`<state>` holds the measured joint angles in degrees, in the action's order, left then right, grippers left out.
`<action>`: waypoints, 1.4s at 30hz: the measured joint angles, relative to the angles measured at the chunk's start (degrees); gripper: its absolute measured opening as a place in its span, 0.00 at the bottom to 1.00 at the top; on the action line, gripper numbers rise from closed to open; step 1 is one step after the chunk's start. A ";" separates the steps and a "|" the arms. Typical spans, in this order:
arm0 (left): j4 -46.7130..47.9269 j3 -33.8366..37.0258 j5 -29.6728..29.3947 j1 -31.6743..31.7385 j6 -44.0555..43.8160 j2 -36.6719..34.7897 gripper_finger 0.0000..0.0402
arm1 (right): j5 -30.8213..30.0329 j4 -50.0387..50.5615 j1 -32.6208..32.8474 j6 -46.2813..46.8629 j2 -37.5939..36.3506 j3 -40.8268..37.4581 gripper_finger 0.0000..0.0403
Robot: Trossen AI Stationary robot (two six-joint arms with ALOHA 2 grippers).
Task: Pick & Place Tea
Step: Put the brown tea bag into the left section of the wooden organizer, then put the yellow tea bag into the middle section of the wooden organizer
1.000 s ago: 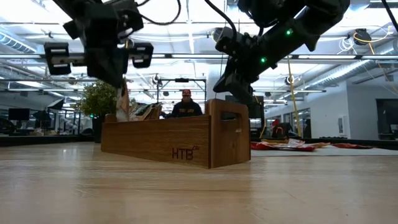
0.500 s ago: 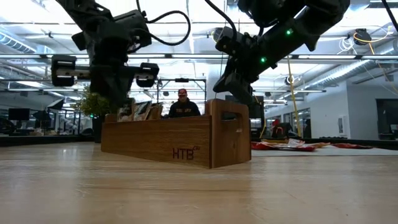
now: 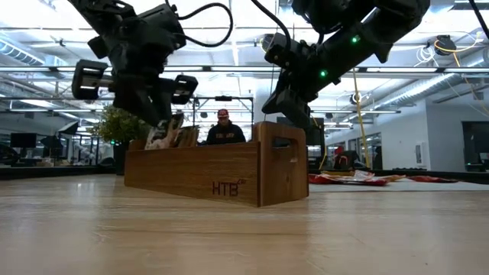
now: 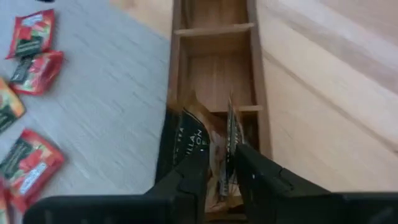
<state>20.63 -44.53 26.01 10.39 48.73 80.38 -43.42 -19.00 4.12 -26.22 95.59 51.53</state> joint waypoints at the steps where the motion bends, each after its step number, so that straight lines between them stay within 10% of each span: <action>1: 0.19 0.00 -0.91 0.00 -0.07 -0.13 0.23 | 0.00 0.00 0.00 0.03 0.00 0.00 0.00; 18: -6.81 -0.09 -5.60 1.09 -3.88 -21.08 0.29 | -0.01 3.59 0.56 5.15 -3.32 -0.53 0.00; 28: -6.58 0.00 15.72 15.44 -17.88 -29.34 0.29 | 0.14 -0.09 0.64 14.11 -11.39 -9.74 0.00; 42: -6.10 3.23 38.45 28.88 -17.29 -15.42 0.29 | -0.03 -6.47 -1.18 23.40 -17.63 -21.57 0.00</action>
<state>14.52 -41.30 64.46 39.27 31.44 64.96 -43.45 -25.47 2.94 -2.81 77.96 29.96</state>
